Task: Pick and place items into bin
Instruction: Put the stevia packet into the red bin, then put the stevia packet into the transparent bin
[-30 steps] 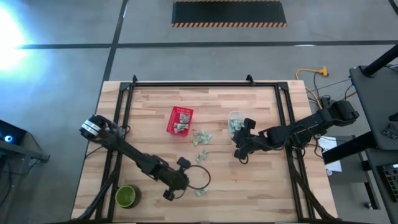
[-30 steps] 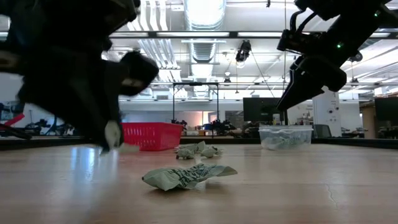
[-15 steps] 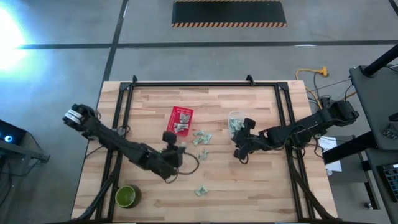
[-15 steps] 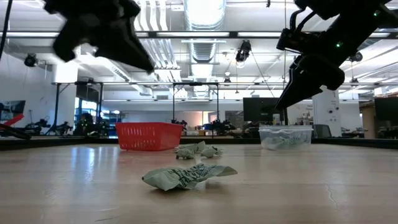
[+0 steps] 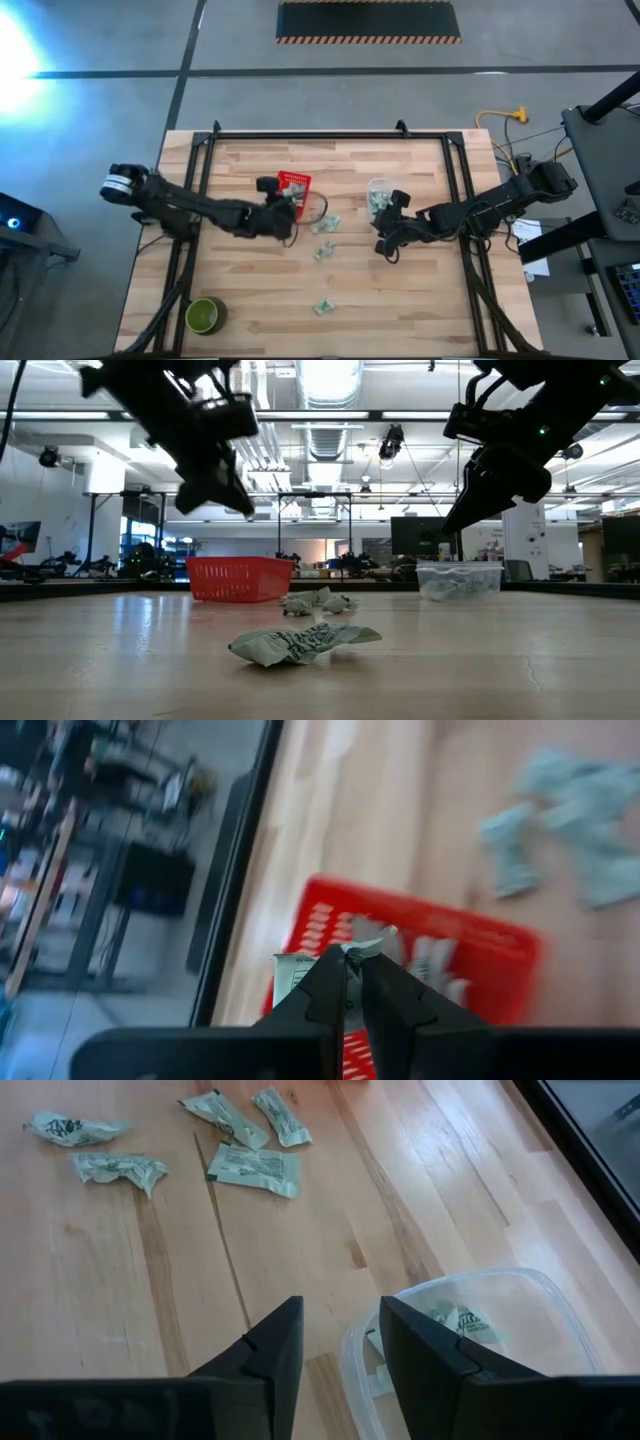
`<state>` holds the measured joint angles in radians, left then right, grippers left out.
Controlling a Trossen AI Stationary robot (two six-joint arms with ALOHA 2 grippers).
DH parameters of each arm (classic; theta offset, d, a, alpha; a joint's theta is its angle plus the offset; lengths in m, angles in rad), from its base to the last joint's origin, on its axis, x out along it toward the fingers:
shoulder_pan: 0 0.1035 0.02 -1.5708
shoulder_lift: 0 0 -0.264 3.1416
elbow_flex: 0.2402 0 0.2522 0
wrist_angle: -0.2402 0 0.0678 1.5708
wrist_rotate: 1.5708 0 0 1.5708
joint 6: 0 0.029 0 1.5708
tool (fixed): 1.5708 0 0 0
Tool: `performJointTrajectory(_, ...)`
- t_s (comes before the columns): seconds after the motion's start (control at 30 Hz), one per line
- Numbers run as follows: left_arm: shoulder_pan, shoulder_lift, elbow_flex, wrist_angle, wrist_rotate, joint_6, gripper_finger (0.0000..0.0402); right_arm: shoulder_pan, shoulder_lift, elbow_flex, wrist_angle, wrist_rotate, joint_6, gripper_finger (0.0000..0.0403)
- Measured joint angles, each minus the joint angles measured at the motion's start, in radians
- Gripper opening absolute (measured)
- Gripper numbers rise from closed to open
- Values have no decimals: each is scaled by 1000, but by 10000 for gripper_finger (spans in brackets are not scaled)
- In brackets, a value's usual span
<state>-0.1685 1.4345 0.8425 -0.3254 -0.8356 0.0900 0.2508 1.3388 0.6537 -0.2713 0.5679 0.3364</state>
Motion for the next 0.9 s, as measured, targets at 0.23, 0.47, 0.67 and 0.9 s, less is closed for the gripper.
performJointTrajectory(0.23,131,22,0,2,36,0,12,0,0,-2,0,0,-7,126)
performJointTrajectory(0.47,175,37,0,3,175,-2,38,0,0,-2,0,0,-7,120)
performJointTrajectory(0.67,183,42,0,3,175,-3,84,0,0,-2,0,0,-7,116)
performJointTrajectory(0.9,182,42,3,2,175,-6,125,0,0,-3,7,0,-7,116)
